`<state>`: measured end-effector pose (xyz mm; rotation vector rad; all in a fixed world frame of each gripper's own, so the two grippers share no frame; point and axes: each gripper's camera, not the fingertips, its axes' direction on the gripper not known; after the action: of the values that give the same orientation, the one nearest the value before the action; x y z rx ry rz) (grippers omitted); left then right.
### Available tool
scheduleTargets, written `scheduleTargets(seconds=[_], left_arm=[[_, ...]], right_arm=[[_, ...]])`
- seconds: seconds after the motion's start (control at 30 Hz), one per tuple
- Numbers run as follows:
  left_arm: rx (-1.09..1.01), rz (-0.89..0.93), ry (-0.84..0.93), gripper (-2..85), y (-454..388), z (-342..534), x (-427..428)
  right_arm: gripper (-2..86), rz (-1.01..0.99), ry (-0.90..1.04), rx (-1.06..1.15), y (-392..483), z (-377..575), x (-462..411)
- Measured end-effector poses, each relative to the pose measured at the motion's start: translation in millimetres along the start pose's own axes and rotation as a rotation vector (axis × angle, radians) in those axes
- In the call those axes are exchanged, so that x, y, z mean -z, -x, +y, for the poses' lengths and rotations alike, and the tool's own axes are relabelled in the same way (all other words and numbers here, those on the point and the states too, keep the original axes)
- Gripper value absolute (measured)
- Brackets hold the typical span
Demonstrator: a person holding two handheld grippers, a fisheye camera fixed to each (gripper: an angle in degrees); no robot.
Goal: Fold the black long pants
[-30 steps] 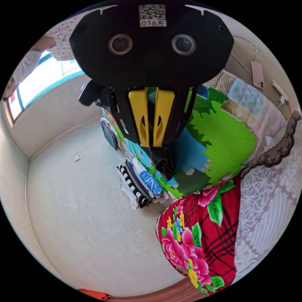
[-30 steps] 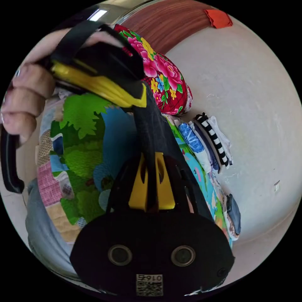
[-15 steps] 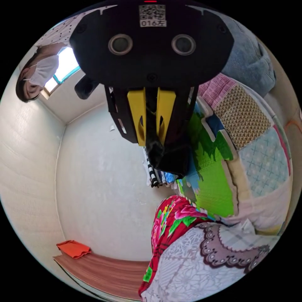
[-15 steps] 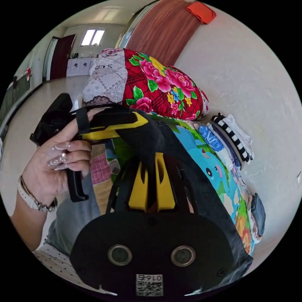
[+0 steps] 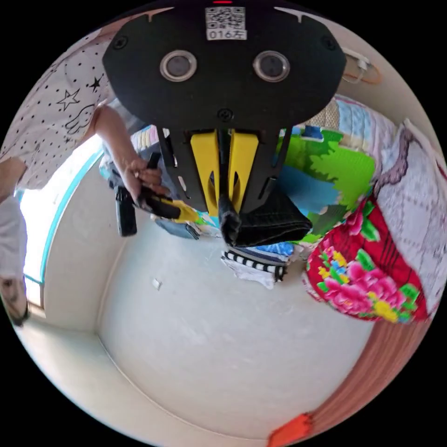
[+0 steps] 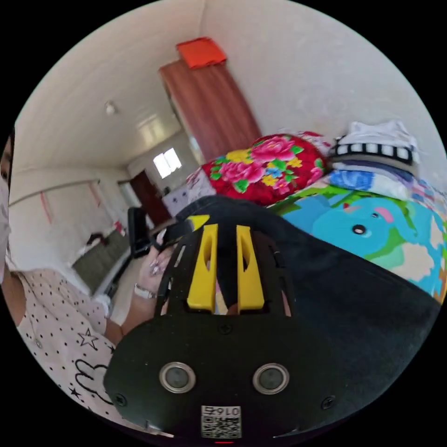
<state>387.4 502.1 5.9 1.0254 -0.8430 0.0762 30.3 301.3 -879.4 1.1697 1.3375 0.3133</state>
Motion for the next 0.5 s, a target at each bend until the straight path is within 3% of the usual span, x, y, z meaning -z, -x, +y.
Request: scheduleTargets(seconds=[0.1, 0.23, 0.5], left_arm=[[-0.152, -0.010, 0.076, -0.7, -76.2, 14.0, -53.4], [-0.280, -0.026, 0.242, -0.7, -169.7, 57.1, -145.1], [-0.396, -0.141, 0.396, -0.3, -270.6, 144.1, -227.9]], right_arm=[[4.3, 0.149, -0.215, -0.176, -48.8, 18.1, 66.5], [10.2, 0.091, -0.238, -0.256, -85.1, 38.7, 111.0], [14.5, 0.190, 0.001, -0.397, -149.1, 66.6, 104.4]])
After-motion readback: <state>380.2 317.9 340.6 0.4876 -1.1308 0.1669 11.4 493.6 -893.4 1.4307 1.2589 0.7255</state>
